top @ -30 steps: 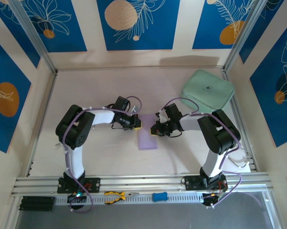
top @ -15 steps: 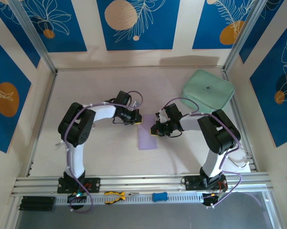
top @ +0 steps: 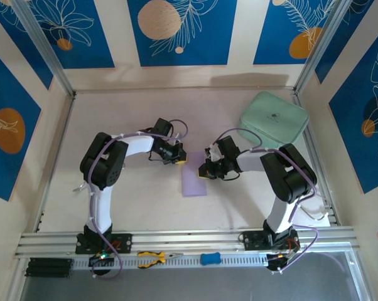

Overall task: Fold a paper plane with a square sheet of paper (pick it up from the middle)
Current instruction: First fold the square sheet of paper in half at the center of the table.

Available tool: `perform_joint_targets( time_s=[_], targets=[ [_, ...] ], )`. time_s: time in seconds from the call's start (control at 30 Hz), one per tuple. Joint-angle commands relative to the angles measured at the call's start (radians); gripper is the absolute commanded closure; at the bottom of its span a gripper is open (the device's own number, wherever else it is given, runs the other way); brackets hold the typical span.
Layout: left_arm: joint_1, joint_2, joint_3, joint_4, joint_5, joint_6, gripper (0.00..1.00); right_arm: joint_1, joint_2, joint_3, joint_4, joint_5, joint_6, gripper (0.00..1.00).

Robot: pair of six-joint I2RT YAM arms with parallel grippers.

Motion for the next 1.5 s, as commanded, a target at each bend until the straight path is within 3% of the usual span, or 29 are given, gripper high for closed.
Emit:
perform_joint_targets(
  time_s=[0.0,0.37,0.83,1.23,1.47],
  targets=[
    [0.032,0.04,0.027,-0.068,-0.161,-0.033,1.0,-0.013,0.038,-0.043,-0.125,0.102,-0.029,1.0],
    [0.042,0.032,0.04,-0.03,-0.218,-0.086,1.0,-0.015,0.033,-0.046,-0.122,0.096,-0.031,1.0],
    [0.064,0.031,0.023,0.077,-0.177,-0.154,1.0,-0.017,0.021,-0.057,-0.118,0.089,-0.033,1.0],
    [0.063,0.024,0.042,0.019,-0.234,-0.142,0.99,-0.018,0.02,-0.059,-0.121,0.087,-0.035,1.0],
    [0.057,-0.078,0.072,-0.062,-0.252,-0.092,0.96,-0.018,0.022,-0.056,-0.121,0.081,-0.037,1.0]
  ],
)
